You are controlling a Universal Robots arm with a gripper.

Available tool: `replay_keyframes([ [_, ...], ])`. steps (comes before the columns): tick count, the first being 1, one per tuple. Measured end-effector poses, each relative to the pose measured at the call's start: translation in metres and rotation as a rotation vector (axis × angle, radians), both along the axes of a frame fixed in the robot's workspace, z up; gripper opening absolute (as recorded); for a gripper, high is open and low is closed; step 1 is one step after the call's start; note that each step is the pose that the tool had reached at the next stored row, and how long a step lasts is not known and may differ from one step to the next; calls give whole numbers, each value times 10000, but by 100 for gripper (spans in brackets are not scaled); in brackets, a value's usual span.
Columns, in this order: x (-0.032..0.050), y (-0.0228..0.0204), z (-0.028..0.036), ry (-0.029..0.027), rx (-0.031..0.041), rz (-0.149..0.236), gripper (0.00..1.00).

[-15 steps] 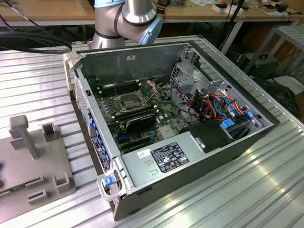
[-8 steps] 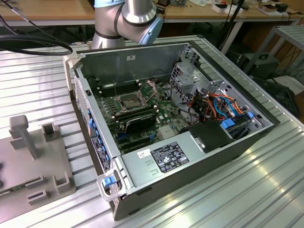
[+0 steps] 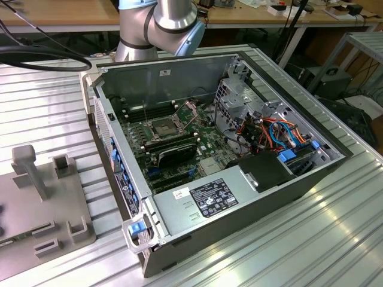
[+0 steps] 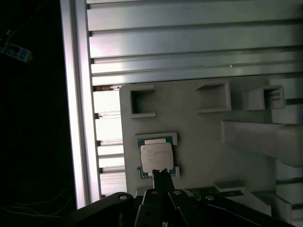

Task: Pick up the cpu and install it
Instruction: 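Pick up the cpu and move it towards the insertion slot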

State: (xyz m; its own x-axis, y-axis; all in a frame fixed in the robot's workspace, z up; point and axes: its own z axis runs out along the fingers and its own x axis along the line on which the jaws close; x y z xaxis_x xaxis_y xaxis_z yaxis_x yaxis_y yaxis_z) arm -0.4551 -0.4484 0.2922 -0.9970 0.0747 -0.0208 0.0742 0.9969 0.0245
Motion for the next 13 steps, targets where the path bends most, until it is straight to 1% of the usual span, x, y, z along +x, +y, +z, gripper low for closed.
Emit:
replay_keyframes([
  [4,0,0,-17,2,-1,0,11],
  [11,0,0,-67,0,-1,0,11],
  [13,0,0,-67,3,-4,0,11],
])
